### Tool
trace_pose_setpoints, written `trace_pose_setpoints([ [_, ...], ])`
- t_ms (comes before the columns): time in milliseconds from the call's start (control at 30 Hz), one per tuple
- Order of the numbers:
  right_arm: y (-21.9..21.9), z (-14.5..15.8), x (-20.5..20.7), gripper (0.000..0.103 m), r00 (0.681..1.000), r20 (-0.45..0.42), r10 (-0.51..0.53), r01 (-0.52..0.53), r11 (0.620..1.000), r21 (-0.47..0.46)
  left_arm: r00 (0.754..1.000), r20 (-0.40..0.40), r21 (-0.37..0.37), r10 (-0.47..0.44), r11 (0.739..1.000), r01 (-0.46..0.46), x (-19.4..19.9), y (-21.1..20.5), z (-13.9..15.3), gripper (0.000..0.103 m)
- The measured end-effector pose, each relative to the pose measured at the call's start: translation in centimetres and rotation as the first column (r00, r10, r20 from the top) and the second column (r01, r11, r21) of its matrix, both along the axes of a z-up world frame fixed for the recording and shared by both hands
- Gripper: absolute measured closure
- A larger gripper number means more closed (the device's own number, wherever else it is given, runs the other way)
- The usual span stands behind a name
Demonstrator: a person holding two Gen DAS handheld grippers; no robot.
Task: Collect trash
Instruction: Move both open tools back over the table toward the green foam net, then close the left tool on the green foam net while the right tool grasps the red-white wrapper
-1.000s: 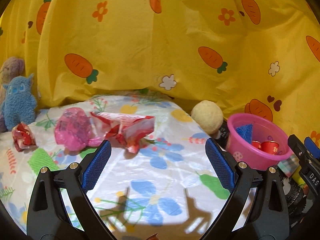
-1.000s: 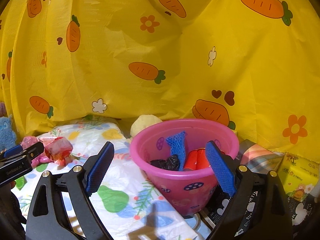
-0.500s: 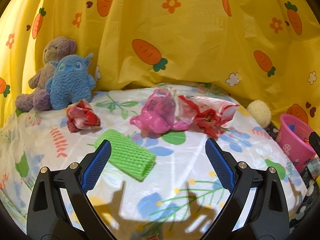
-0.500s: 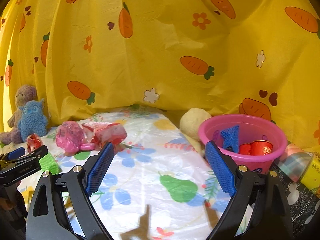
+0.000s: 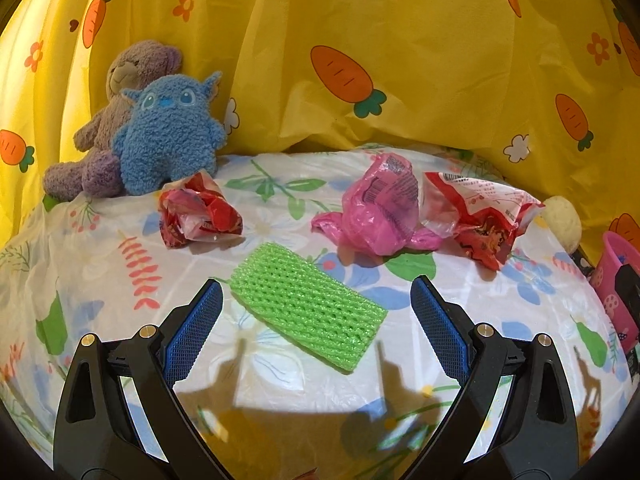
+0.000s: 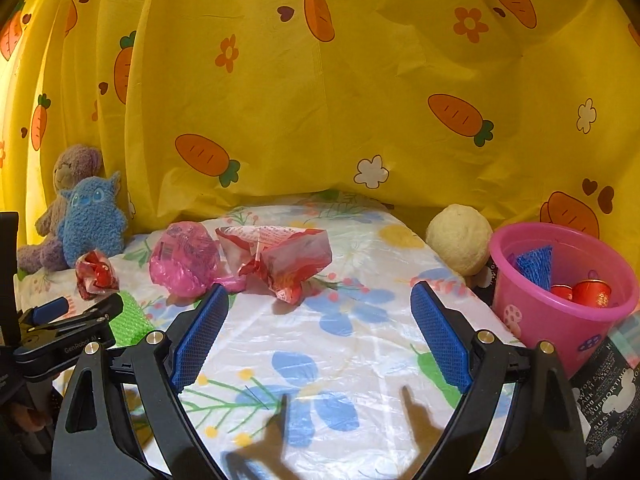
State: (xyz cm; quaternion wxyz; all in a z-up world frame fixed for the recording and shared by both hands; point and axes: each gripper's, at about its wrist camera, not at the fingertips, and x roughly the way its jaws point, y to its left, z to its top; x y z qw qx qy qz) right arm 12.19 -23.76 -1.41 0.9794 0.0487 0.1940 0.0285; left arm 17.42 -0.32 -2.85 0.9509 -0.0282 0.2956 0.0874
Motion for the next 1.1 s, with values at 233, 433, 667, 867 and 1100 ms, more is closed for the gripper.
trace_pose_setpoints([
  [233,0.5,-0.1,2.0,0.014,1.0,-0.017,0.004,-0.004,1.0,-0.006,0.996,-0.086,-0.026,0.017,0.999,-0.019,3.0,0.3,-1.9,0.01],
  [433,1.0,-0.2,3.3,0.014,0.999,-0.032,0.019,-0.02,1.0,-0.021,0.986,-0.165,-0.079,0.013,0.997,-0.026,4.7,1.1,-3.3,0.013],
  [667,1.8,-0.4,4.5,0.014,0.998,-0.05,0.038,-0.04,0.999,-0.036,0.979,-0.205,-0.134,0.005,0.99,-0.033,5.4,1.8,-4.2,0.033],
  [867,2.1,-0.9,5.2,0.014,0.996,-0.076,0.046,-0.049,0.998,-0.039,0.983,-0.181,-0.183,-0.011,0.983,-0.023,5.0,2.3,-4.1,0.056],
  [1100,3.1,-1.7,6.9,0.022,0.991,-0.122,0.062,-0.069,0.996,-0.052,0.991,-0.123,-0.266,-0.059,0.964,0.024,4.6,3.1,-3.7,0.082],
])
